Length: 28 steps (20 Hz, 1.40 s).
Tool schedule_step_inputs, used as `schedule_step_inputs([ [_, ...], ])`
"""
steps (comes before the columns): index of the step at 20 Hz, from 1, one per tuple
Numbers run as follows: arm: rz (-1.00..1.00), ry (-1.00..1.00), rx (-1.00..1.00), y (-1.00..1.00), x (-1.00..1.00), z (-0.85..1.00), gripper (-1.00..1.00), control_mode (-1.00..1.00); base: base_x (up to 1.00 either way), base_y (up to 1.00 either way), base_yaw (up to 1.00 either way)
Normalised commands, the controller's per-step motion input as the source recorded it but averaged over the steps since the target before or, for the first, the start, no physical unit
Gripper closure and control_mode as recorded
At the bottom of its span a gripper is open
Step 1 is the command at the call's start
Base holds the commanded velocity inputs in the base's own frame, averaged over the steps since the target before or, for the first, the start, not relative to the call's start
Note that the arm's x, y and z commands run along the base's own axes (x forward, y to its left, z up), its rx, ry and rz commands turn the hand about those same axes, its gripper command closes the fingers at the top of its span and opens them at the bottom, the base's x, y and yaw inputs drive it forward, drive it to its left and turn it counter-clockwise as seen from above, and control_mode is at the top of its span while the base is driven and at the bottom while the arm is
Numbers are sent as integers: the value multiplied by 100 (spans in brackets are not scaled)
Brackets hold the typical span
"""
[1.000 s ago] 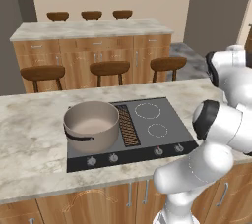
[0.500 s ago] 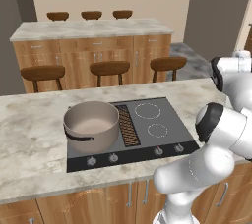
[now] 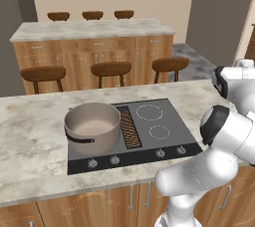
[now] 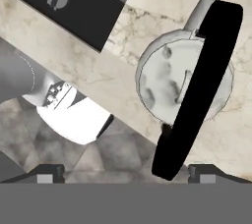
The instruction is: Pick the kettle from the counter and place it on a stove burner. Then turn the burner on.
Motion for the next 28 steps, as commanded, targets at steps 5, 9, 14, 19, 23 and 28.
schedule_step_inputs([
  [5,0,-7,0,-24,1,-3,-100,-100,0,0,0],
  [9,0,-5,0,-8,14,-7,-100,-100,0,0,0],
  [14,-1,-5,0,-2,18,-7,-100,-100,0,0,0],
  [19,-1,-5,0,0,17,-7,-100,-100,0,0,0],
  [23,0,-1,0,0,4,-17,100,-100,0,0,0],
  [28,0,0,0,0,0,-2,100,-100,0,0,0],
])
